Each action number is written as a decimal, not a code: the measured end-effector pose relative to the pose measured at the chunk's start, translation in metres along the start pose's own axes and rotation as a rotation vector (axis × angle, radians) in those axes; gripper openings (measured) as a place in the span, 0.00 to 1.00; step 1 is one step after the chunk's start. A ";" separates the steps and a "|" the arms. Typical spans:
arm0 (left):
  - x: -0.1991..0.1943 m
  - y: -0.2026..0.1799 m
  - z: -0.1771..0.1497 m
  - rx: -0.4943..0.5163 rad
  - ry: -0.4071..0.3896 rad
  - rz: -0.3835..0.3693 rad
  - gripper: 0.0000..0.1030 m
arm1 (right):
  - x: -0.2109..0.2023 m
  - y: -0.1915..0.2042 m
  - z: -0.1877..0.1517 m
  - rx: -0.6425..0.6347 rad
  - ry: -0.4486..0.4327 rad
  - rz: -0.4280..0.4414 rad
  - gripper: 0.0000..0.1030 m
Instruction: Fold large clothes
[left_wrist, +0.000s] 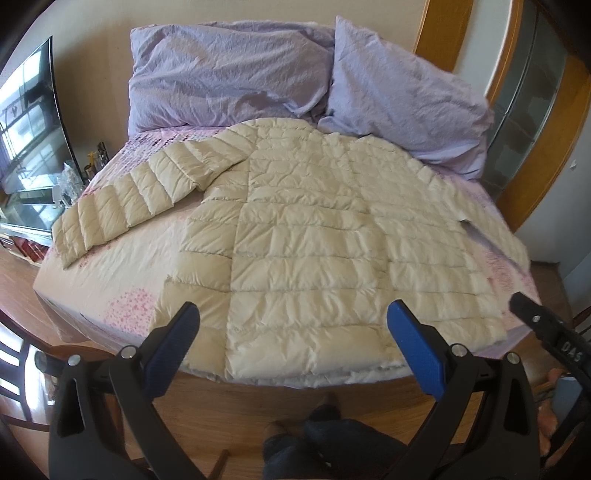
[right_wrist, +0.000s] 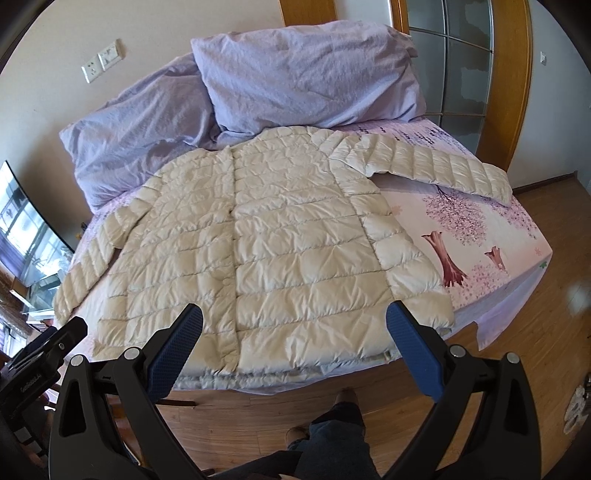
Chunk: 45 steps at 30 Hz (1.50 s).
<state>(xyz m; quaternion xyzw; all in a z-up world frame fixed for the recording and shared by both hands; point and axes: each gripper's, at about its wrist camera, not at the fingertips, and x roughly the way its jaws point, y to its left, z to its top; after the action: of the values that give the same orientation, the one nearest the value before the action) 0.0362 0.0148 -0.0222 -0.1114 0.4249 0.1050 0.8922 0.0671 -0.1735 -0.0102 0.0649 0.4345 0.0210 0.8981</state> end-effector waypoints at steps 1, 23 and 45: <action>0.005 -0.001 0.004 0.007 0.008 0.010 0.98 | 0.004 -0.002 0.003 0.003 0.007 -0.003 0.98; 0.123 -0.042 0.060 0.034 0.189 0.172 0.98 | 0.156 -0.186 0.117 0.244 0.195 -0.287 0.99; 0.155 -0.065 0.076 -0.050 0.244 0.239 0.98 | 0.206 -0.381 0.154 0.620 0.187 -0.441 0.83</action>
<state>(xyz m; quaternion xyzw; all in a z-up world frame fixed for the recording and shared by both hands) 0.2059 -0.0114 -0.0899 -0.0942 0.5374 0.2067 0.8121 0.3086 -0.5471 -0.1270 0.2361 0.5036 -0.2992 0.7753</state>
